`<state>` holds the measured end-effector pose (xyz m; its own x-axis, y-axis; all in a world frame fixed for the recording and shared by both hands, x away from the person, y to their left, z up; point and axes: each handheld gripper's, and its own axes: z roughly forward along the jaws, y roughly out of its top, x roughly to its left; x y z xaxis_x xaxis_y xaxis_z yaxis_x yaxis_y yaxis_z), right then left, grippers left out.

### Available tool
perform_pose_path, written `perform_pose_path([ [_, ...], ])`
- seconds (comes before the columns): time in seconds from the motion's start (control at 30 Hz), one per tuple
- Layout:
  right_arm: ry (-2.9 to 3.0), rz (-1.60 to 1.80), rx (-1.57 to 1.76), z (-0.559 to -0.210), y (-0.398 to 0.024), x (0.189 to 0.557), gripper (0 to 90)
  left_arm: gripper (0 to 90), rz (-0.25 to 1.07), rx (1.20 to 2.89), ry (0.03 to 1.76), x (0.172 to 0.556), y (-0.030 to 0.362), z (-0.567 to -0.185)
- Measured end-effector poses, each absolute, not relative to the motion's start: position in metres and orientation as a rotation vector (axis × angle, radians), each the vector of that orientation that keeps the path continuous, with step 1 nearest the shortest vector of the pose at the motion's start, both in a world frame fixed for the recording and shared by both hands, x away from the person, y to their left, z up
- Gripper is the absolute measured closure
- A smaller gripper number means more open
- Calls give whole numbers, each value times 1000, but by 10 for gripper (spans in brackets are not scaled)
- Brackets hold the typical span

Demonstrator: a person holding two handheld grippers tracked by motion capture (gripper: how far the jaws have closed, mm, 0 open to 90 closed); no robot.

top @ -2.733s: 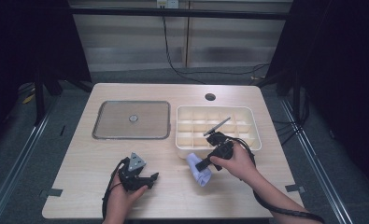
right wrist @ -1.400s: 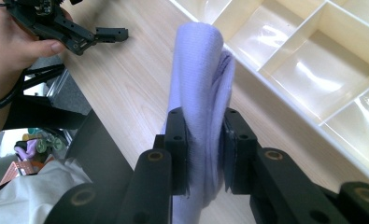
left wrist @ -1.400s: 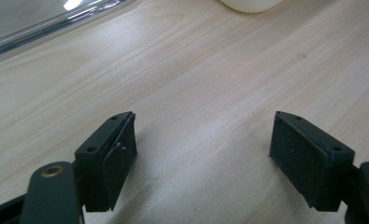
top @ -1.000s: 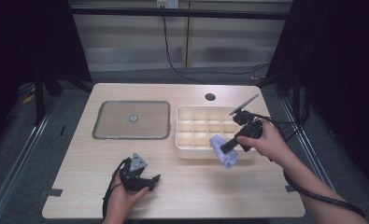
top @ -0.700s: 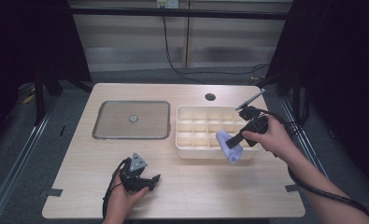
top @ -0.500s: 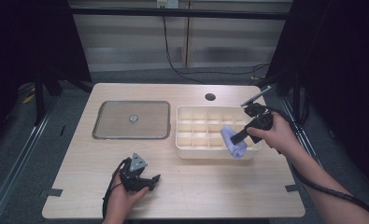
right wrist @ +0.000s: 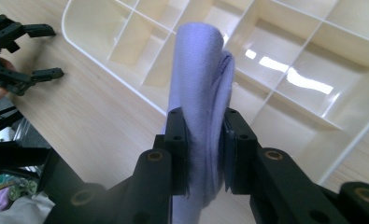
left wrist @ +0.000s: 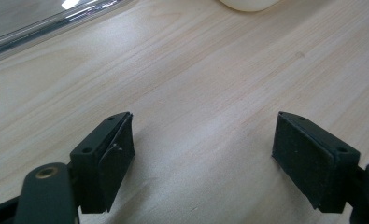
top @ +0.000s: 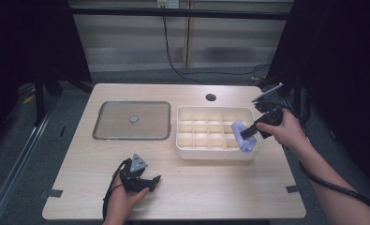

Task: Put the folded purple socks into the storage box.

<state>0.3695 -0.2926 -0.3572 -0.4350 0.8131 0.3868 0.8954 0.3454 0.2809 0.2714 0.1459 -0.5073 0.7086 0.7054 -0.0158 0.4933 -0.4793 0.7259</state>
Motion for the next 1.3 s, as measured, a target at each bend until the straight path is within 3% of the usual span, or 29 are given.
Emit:
perform_pose_path([
  [1.3,-2394,-572,-1753,-380,-328,391,746,204,370,2178,907,271,146,-507],
])
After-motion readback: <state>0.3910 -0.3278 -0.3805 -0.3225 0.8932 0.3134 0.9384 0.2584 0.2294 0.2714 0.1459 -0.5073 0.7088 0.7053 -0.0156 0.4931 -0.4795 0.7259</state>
